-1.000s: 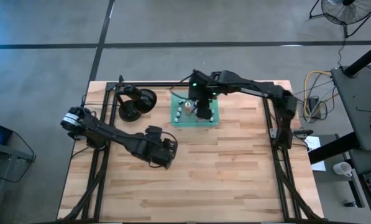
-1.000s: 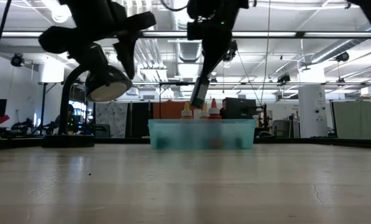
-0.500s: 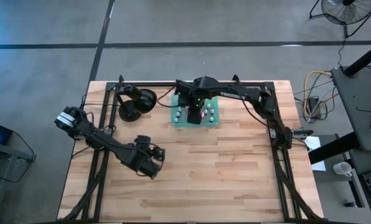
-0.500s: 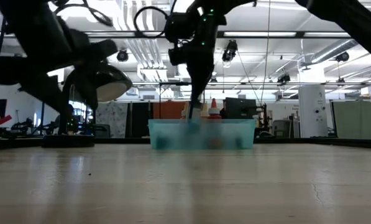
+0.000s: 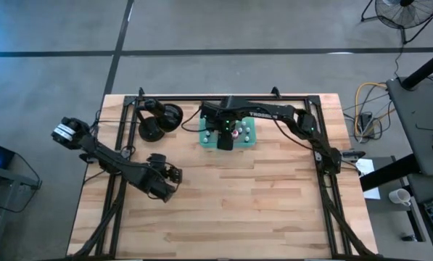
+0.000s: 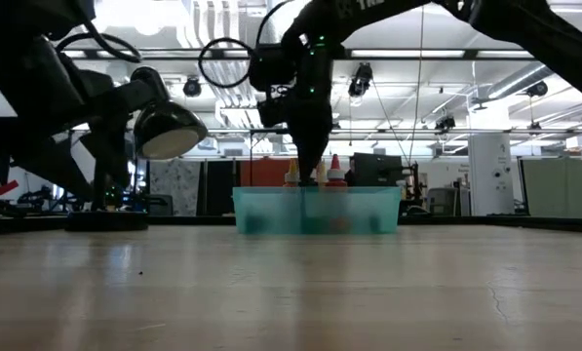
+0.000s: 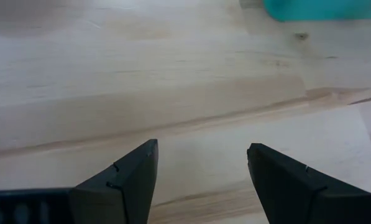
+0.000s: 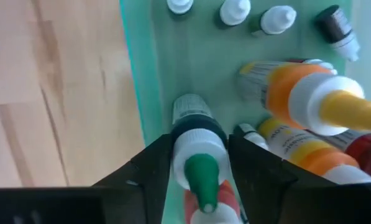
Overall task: Pick & Place food coloring
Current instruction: Put the big green food coloring bottle into the bin, then return to Home Position
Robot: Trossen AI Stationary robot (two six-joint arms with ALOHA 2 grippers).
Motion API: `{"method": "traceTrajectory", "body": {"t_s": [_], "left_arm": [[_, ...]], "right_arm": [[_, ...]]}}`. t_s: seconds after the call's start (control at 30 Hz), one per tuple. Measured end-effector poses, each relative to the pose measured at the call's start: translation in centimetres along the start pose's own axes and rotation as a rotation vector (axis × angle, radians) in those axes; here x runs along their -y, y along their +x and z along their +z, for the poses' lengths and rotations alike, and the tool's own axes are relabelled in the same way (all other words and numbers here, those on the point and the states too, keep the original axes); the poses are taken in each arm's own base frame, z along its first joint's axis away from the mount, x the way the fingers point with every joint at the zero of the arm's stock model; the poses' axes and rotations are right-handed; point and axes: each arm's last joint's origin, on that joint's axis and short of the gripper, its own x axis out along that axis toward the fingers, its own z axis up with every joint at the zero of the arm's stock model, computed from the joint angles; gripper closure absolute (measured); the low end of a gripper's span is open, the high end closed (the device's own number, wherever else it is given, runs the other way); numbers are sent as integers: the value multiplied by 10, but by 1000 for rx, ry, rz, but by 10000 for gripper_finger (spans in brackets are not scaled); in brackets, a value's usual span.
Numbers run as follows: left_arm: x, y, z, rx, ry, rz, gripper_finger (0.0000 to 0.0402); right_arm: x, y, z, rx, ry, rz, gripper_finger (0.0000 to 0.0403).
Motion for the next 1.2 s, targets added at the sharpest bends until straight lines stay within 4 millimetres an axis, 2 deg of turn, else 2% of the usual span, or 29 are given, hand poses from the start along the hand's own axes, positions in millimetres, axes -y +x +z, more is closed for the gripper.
{"method": "traceTrajectory", "body": {"t_s": [0.2, 0.4, 0.6, 0.77, 0.87, 0.93, 1.07, 1.2], "left_arm": [[-12, -1, 5, -4, -10, -36, 182], [-15, -5, 11, 49, -16, -81, 182], [-9, -10, 15, 136, -17, -136, 182], [-8, -12, 17, 161, 26, -140, 182], [-5, -15, 16, 38, -47, -158, 182], [3, -17, 14, 19, -68, -223, 182], [25, -23, 13, 63, 9, -423, 182], [38, -27, 18, 181, -10, -520, 182]], "right_arm": [[-2, 0, 0, 2, -3, 1, 240], [-2, -22, 2, 24, -2, -2, 239], [-2, -61, 0, 75, 8, -10, 239], [-5, -108, -10, 215, -27, -34, 239], [-8, -134, -21, 278, -66, -27, 239], [-9, -148, -30, 311, -72, -28, 239], [-13, -176, -52, 419, -85, -15, 239], [-17, -190, -78, 511, -74, -11, 239]]}}
